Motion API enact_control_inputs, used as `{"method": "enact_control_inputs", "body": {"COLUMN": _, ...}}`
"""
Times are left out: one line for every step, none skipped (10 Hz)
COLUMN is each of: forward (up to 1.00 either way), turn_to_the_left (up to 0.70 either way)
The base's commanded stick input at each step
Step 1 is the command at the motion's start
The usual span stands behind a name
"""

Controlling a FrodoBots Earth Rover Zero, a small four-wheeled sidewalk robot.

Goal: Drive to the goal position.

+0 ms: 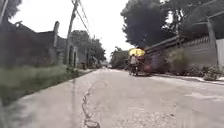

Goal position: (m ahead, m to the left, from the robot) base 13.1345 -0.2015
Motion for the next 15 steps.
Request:
{"method": "enact_control_inputs", "body": {"forward": 1.0, "turn_to_the_left": 0.0}}
{"method": "enact_control_inputs", "body": {"forward": 1.0, "turn_to_the_left": 0.0}}
{"method": "enact_control_inputs", "body": {"forward": 1.0, "turn_to_the_left": 0.0}}
{"method": "enact_control_inputs", "body": {"forward": 1.0, "turn_to_the_left": 0.0}}
{"method": "enact_control_inputs", "body": {"forward": 1.0, "turn_to_the_left": -0.17}}
{"method": "enact_control_inputs", "body": {"forward": 1.0, "turn_to_the_left": -0.3}}
{"method": "enact_control_inputs", "body": {"forward": 1.0, "turn_to_the_left": -0.14}}
{"method": "enact_control_inputs", "body": {"forward": 1.0, "turn_to_the_left": 0.0}}
{"method": "enact_control_inputs", "body": {"forward": 1.0, "turn_to_the_left": 0.0}}
{"method": "enact_control_inputs", "body": {"forward": 1.0, "turn_to_the_left": 0.0}}
{"method": "enact_control_inputs", "body": {"forward": 1.0, "turn_to_the_left": 0.0}}
{"method": "enact_control_inputs", "body": {"forward": 1.0, "turn_to_the_left": 0.0}}
{"method": "enact_control_inputs", "body": {"forward": 1.0, "turn_to_the_left": 0.0}}
{"method": "enact_control_inputs", "body": {"forward": 1.0, "turn_to_the_left": 0.0}}
{"method": "enact_control_inputs", "body": {"forward": 1.0, "turn_to_the_left": 0.0}}
